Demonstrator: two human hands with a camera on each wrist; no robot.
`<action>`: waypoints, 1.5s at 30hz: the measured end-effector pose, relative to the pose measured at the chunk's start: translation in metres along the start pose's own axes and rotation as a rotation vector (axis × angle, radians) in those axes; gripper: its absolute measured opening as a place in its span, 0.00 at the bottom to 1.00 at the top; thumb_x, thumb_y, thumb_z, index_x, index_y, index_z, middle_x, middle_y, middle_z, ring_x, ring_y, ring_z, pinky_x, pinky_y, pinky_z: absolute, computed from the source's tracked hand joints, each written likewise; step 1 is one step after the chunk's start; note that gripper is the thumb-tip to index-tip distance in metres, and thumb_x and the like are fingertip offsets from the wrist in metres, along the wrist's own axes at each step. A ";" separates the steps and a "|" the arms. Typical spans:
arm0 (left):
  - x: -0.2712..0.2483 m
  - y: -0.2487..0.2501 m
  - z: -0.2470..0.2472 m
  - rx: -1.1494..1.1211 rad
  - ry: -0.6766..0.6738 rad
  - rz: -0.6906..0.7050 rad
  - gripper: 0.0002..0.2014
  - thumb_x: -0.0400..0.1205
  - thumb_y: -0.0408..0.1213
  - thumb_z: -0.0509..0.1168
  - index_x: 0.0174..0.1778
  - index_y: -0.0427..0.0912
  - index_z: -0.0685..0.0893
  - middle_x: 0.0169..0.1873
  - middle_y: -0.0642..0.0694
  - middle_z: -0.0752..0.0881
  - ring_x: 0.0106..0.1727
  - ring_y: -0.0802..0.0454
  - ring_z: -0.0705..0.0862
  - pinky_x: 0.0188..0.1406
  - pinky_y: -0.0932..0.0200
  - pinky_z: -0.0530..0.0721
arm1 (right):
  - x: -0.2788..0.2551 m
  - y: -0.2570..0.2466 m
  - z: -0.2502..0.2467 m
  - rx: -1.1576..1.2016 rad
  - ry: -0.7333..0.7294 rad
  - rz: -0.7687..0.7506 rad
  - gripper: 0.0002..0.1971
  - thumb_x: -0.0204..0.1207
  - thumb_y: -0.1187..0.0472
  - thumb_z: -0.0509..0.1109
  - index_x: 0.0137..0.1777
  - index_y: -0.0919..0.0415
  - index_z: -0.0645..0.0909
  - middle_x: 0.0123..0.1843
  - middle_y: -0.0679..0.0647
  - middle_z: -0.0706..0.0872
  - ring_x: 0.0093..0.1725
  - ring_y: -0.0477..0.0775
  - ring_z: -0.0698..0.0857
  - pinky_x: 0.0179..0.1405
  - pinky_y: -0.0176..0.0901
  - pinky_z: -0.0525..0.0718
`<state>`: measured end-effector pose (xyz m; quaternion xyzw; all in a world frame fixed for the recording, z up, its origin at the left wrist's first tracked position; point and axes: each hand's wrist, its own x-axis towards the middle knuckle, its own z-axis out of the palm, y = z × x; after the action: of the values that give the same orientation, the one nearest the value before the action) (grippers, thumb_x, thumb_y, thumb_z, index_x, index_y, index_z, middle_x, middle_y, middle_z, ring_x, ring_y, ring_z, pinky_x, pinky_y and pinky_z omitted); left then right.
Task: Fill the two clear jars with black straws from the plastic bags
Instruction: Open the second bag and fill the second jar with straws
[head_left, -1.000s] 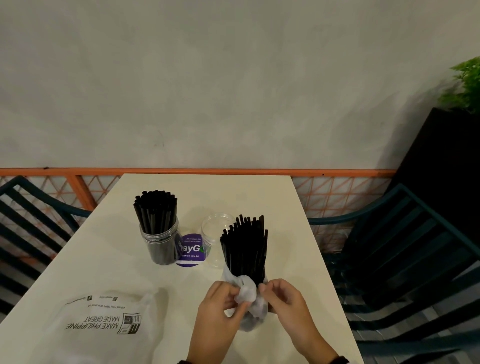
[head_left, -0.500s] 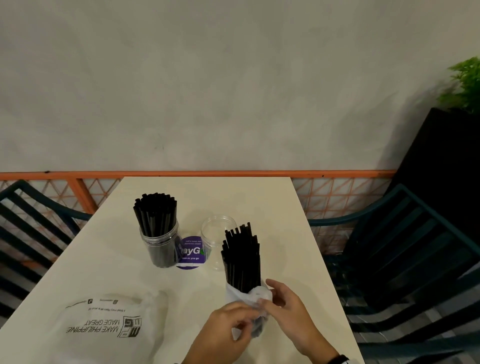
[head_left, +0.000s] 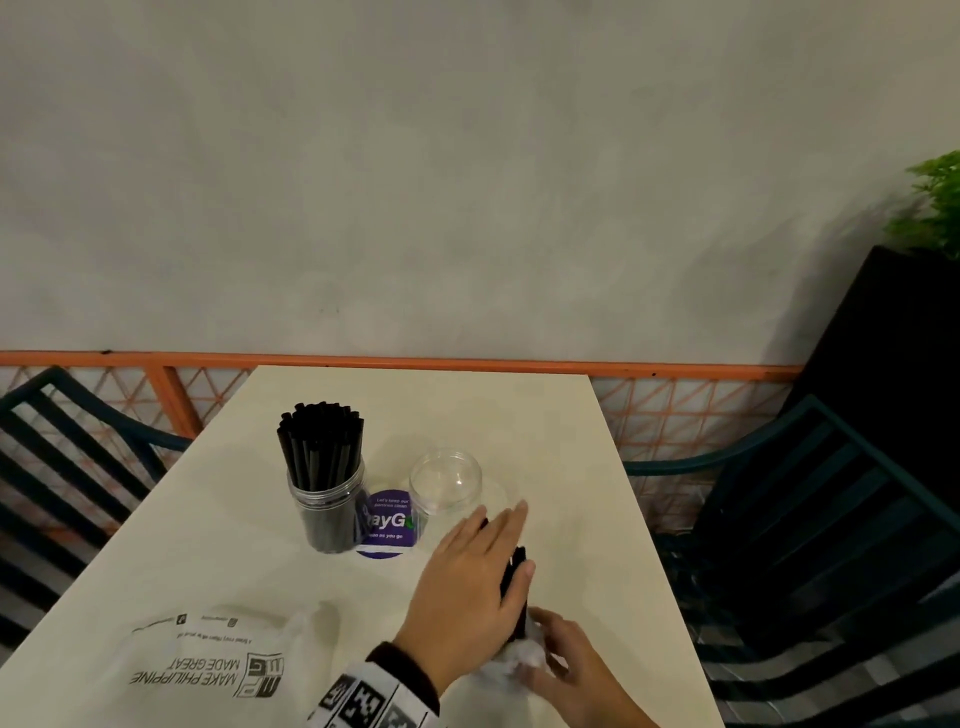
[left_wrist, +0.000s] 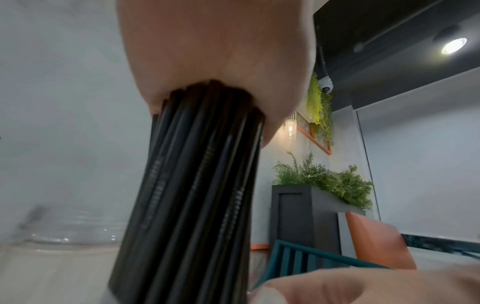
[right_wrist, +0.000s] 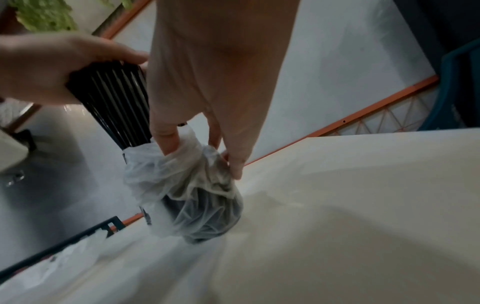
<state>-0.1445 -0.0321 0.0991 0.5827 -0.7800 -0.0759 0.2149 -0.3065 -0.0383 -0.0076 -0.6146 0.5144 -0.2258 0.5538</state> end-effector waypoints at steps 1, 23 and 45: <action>0.000 0.001 0.002 -0.022 0.011 0.035 0.31 0.79 0.58 0.38 0.79 0.54 0.55 0.79 0.54 0.64 0.81 0.53 0.56 0.75 0.65 0.43 | 0.000 0.001 -0.001 0.016 -0.007 0.027 0.28 0.70 0.50 0.74 0.68 0.46 0.67 0.64 0.48 0.78 0.62 0.41 0.80 0.58 0.34 0.81; 0.014 -0.017 0.012 0.059 -0.112 0.059 0.22 0.76 0.53 0.53 0.62 0.54 0.81 0.64 0.58 0.83 0.64 0.60 0.81 0.67 0.60 0.71 | 0.019 0.014 0.037 -0.377 0.529 -0.209 0.18 0.76 0.52 0.57 0.47 0.56 0.88 0.33 0.48 0.90 0.36 0.37 0.80 0.50 0.09 0.62; 0.095 -0.104 -0.002 -0.369 0.084 -0.184 0.58 0.64 0.59 0.74 0.80 0.43 0.43 0.77 0.42 0.62 0.75 0.47 0.67 0.75 0.52 0.68 | 0.079 -0.179 -0.057 -1.152 0.814 -0.761 0.19 0.71 0.56 0.60 0.57 0.62 0.85 0.45 0.55 0.87 0.53 0.50 0.76 0.69 0.56 0.66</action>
<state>-0.0743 -0.1532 0.0859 0.6048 -0.6869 -0.2122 0.3427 -0.2575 -0.1593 0.1495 -0.8065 0.4670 -0.3046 -0.1967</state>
